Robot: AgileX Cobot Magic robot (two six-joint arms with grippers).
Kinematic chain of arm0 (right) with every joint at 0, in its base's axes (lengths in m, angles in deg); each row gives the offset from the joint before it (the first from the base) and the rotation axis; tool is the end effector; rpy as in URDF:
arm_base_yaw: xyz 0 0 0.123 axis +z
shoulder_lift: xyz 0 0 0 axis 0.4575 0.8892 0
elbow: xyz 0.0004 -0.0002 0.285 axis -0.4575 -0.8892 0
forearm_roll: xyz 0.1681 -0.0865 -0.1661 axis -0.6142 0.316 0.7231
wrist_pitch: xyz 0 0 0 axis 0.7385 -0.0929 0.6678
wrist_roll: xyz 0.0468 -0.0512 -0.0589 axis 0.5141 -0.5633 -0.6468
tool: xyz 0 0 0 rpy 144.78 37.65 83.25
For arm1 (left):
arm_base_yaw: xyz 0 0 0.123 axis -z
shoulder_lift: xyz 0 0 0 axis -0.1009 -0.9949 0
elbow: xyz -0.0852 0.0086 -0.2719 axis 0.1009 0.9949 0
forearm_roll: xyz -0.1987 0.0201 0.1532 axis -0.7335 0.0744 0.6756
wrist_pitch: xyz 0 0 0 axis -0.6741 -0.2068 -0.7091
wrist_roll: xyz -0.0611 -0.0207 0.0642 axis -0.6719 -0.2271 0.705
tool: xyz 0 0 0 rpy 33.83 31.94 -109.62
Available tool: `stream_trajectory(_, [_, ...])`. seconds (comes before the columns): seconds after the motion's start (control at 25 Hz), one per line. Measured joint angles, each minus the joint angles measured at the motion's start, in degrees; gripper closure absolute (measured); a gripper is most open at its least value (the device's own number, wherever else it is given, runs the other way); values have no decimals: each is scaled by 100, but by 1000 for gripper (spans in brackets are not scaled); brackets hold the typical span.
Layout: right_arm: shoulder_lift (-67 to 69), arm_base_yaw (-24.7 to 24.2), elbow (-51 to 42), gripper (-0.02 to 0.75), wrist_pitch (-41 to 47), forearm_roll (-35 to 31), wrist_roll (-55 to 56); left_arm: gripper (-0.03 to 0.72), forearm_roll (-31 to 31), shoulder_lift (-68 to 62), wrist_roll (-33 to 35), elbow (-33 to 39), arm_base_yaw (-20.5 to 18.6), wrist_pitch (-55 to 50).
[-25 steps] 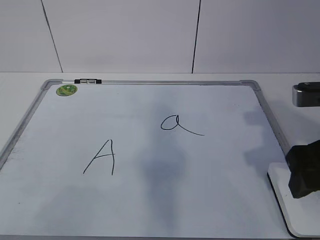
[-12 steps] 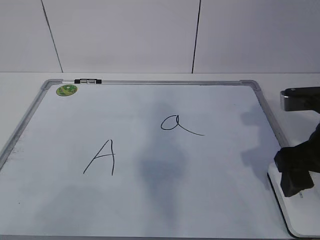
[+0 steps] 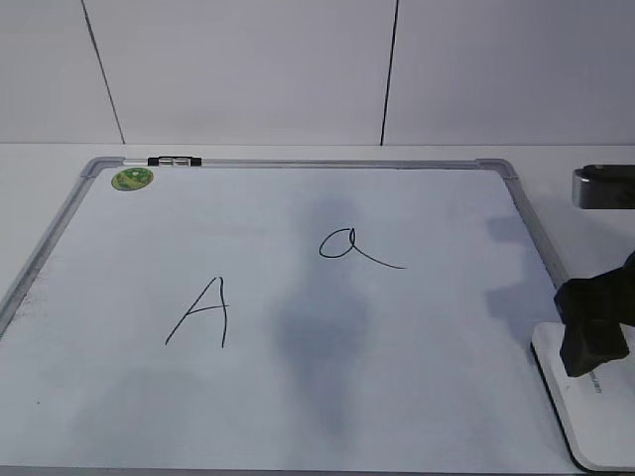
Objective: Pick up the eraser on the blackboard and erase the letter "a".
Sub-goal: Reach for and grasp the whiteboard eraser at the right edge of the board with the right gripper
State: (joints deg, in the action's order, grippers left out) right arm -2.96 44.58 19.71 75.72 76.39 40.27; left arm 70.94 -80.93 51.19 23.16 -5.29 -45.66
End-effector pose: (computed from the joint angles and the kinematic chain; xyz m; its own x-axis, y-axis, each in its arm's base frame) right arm 0.2244 0.0684 0.2368 -0.9928 -0.0332 -0.1154 -0.0350 0.9993 0.0133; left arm -0.0061 -0.0045 0.2756 -0.4970 0.0509 -0.8663 0.0749 0.9971 0.0156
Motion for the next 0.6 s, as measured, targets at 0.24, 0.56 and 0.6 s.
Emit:
stream_trajectory(0.24, [166,0,-215,52,-88,-44,-107,454,0,0,0,0,0,0])
stream_trajectory(0.56, [213,0,-400,57,-470,-118,-140,454,0,0,0,0,0,0])
stream_trajectory(0.6, [224,0,-400,58,-530,-118,-140,454,0,0,0,0,0,0])
